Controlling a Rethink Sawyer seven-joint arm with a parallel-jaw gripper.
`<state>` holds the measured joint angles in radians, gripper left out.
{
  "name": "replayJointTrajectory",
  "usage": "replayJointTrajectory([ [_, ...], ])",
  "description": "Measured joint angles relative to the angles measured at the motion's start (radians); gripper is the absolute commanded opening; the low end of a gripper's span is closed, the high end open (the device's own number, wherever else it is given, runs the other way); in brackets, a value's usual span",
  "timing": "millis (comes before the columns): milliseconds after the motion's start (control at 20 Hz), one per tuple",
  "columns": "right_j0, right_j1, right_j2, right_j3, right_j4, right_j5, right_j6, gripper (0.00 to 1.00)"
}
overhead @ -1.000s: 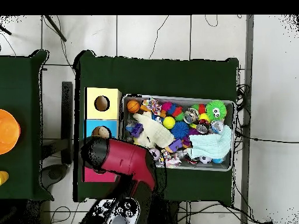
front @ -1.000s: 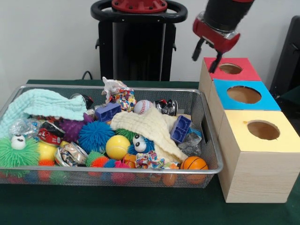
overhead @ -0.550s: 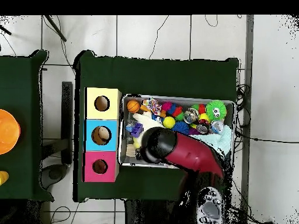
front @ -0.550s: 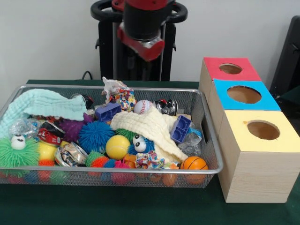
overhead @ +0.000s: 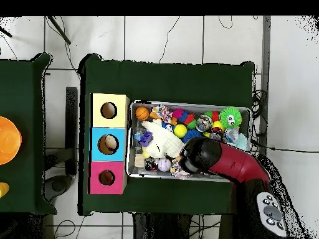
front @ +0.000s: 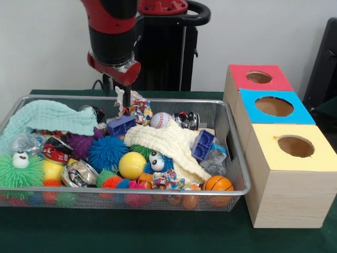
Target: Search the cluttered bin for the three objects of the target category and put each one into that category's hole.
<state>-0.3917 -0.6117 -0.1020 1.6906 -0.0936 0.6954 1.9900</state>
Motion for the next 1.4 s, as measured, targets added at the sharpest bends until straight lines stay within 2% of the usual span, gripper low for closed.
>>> replayJointTrajectory([
  [400, -0.064, 0.037, 0.104, -0.042, -0.148, -0.006, 0.000, 1.00],
  [600, -0.075, 0.038, 0.133, -0.062, -0.192, -0.006, 0.000, 1.00],
  [650, -0.083, 0.031, 0.155, -0.070, -0.231, -0.018, -0.001, 1.00],
  [850, -0.114, 0.002, 0.195, -0.073, -0.296, -0.083, 0.000, 1.00],
  [1050, -0.198, -0.052, 0.272, -0.073, -0.356, -0.174, -0.004, 1.00],
  [1400, -0.340, -0.129, 0.381, -0.073, -0.394, -0.204, -0.029, 1.00],
])
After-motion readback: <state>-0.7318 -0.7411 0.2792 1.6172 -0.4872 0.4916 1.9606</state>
